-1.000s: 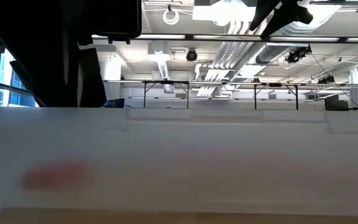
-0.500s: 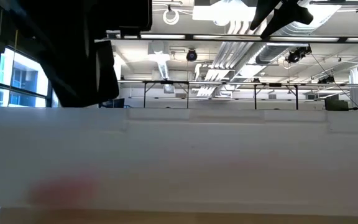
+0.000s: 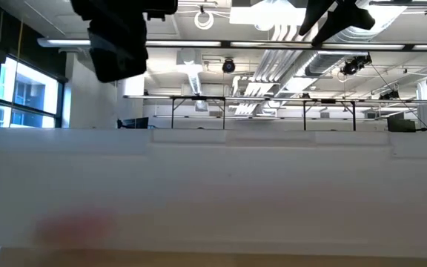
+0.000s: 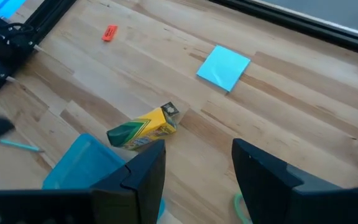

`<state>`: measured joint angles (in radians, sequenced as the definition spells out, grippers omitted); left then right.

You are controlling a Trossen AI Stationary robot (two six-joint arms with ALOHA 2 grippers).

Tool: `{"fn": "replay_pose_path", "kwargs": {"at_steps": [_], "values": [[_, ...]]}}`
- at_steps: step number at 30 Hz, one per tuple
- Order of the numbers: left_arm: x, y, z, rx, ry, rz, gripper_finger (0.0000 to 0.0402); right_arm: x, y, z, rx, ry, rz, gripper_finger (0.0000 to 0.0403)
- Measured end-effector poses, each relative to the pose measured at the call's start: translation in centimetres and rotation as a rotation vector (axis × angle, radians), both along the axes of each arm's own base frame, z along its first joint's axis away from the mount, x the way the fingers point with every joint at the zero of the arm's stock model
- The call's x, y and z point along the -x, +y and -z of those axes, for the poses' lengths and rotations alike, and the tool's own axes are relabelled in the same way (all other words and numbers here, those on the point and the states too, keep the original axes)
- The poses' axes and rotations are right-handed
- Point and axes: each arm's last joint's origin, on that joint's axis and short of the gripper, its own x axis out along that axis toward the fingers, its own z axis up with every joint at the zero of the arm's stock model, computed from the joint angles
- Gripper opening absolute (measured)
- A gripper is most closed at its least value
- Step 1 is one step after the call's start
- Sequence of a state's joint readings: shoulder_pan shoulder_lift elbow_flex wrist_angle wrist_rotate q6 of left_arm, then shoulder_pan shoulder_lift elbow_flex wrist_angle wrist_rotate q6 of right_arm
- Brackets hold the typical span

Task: Pack school essentials
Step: Put the green scissors into the supply box

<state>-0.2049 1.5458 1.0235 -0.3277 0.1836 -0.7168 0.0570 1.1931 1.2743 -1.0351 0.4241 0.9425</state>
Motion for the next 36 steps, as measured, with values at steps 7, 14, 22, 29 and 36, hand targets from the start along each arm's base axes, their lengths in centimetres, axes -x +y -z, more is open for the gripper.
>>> {"fn": "replay_pose_path", "kwargs": {"at_steps": [7, 14, 22, 29, 36], "values": [[3.9, 2.1, -2.7, -0.058, 0.123, -0.148, 0.0095, 0.3, 0.1, 0.2, -0.067, 0.021, 0.005, 0.0177], [7.3, 0.7, -3.0, -0.102, 0.307, -0.188, 0.0095, 0.7, 0.1, 0.5, -0.072, 0.070, 0.004, 0.0177], [9.3, -1.8, -1.9, -0.134, 0.457, -0.191, 0.0095, 0.7, 0.1, 0.5, -0.083, 0.067, 0.022, 0.0177], [10.3, -2.6, -0.7, -0.117, 0.521, -0.251, 0.0095, 0.7, 0.1, 0.5, -0.059, 0.083, -0.011, 0.0177], [9.4, 0.0, -0.3, -0.179, 0.492, -0.352, 0.0095, 1.1, -0.4, 0.8, 0.000, 0.171, -0.074, 0.0177]]}}
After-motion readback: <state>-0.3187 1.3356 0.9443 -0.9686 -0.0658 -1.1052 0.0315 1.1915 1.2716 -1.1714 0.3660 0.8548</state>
